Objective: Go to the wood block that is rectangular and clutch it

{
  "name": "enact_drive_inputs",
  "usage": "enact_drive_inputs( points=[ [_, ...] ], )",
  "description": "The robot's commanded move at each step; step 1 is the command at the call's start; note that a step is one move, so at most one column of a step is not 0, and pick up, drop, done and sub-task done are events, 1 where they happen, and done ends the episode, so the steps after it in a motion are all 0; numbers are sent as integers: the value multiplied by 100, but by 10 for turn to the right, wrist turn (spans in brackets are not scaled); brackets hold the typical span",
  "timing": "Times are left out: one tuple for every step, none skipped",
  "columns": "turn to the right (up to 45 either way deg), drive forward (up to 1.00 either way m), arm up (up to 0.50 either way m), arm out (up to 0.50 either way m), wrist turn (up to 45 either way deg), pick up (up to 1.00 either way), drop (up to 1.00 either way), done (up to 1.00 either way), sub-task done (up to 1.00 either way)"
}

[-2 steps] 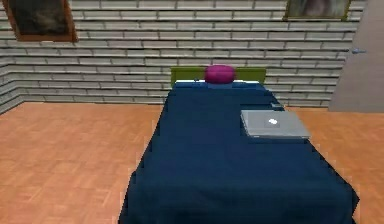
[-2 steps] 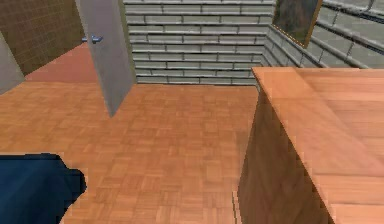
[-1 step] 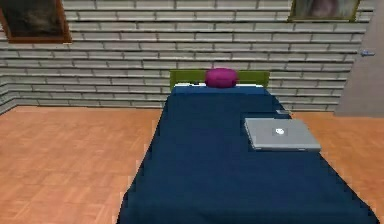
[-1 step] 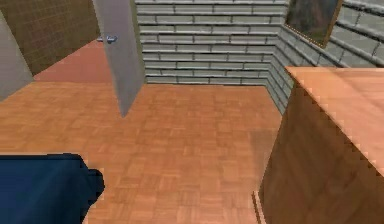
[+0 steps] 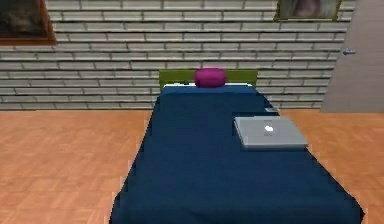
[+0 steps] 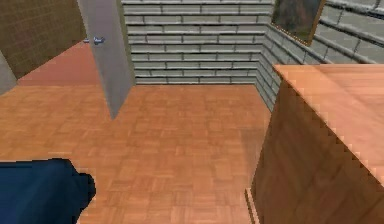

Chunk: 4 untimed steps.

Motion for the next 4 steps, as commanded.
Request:
enact_drive_inputs(
  points=[
    [0,15,0,0,0,0,0,0,0],
    [-450,0,0,0,0,0,0,0,0],
    [-450,0,0,0,0,0,0,0,0],
    [-360,0,0,0,0,0,0,0,0]
  ],
)
